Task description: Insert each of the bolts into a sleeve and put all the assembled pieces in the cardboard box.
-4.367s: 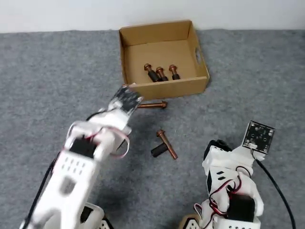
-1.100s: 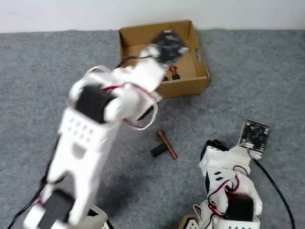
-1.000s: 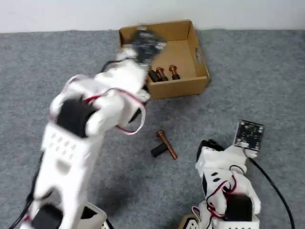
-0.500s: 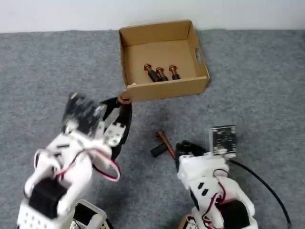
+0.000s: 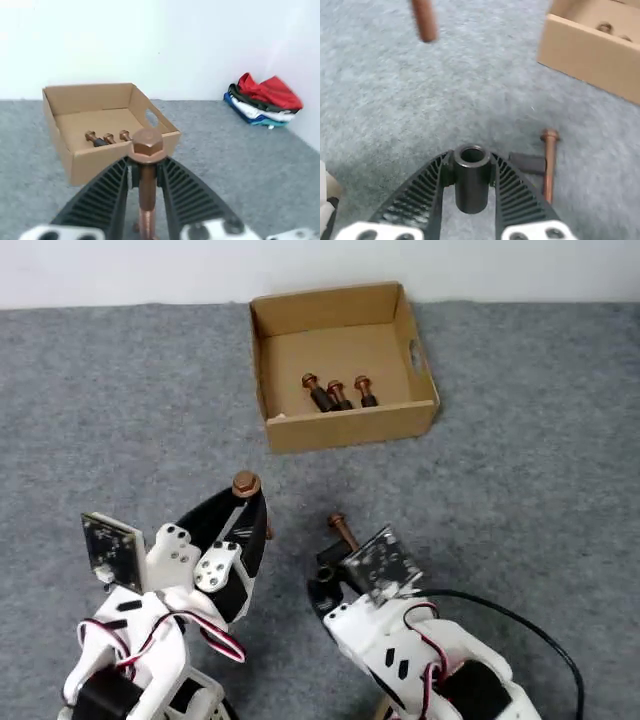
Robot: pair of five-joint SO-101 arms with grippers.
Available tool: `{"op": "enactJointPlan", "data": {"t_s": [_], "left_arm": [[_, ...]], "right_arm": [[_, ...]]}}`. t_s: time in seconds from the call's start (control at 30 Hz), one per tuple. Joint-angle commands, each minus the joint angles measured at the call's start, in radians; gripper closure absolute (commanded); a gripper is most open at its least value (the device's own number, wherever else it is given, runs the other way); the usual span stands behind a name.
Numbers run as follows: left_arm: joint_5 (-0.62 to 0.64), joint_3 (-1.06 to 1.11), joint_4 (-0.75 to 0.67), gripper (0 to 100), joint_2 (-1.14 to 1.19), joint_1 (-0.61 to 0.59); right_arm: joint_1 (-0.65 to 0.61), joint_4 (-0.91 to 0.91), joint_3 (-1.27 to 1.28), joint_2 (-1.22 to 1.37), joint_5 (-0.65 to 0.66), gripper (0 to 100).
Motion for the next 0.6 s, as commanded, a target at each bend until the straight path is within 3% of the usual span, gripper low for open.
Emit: {"op": "enactJointPlan", "data": {"t_s": [0.0,0.2,0.57], "left_arm": [[0.095,0.016,-0.032,100,-0.052,0.035],[0.187,0.081,-0.032,100,-0.132,0.143],[0.187,0.125,0.005,100,-0.158,0.150]], "right_arm": [[-0.041,-0.097,0.006,-0.007,0.080,99.1],[-0.042,-0.209,0.031,-0.007,0.175,99.1],[-0.039,-0.217,-0.002,-0.015,0.190,99.1]]}}
